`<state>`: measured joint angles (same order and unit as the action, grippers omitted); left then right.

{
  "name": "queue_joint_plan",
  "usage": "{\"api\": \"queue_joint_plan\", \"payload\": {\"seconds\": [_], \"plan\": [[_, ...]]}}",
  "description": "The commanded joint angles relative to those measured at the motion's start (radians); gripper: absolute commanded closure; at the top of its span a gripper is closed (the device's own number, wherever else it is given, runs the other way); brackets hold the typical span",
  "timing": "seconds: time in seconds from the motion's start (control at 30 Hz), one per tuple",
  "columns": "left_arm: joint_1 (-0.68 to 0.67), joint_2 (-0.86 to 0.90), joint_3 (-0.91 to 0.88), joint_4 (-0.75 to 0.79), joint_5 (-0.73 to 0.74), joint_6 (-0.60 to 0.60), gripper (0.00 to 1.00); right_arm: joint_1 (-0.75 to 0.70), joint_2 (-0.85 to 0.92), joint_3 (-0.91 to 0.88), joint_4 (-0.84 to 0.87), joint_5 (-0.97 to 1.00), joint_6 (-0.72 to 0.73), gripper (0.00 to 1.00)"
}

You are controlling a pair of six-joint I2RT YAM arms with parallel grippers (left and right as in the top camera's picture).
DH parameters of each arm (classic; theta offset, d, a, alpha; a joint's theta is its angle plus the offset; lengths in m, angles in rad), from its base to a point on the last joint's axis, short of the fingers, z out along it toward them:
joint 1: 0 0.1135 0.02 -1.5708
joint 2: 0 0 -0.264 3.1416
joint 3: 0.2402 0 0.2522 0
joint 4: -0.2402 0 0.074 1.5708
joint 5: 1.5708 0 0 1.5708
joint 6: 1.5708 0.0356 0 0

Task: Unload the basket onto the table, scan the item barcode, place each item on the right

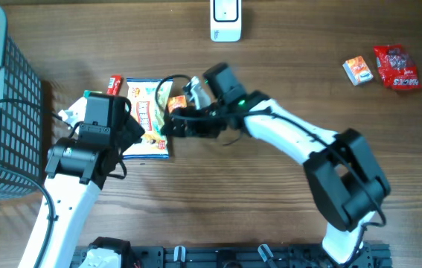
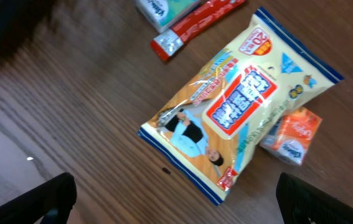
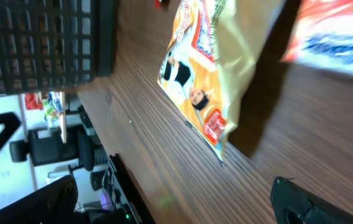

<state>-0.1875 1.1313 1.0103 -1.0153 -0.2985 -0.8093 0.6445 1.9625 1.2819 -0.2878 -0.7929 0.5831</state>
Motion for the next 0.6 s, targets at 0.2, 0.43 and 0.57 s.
{"api": "queue_joint_plan", "payload": {"seconds": [0.2, 0.43, 0.57], "plan": [[0.035, -0.004, 0.012, -0.044, -0.059, -0.023, 0.0, 0.125, 0.126, -0.02, 0.054, 0.168, 0.207, 0.0], [0.094, -0.004, 0.012, -0.071, -0.061, -0.048, 0.0, 0.137, 0.211, -0.02, 0.167, 0.144, 0.242, 0.01], [0.095, -0.004, 0.012, -0.081, -0.062, -0.048, 0.0, 0.137, 0.251, -0.02, 0.263, 0.138, 0.288, 0.01]]}}
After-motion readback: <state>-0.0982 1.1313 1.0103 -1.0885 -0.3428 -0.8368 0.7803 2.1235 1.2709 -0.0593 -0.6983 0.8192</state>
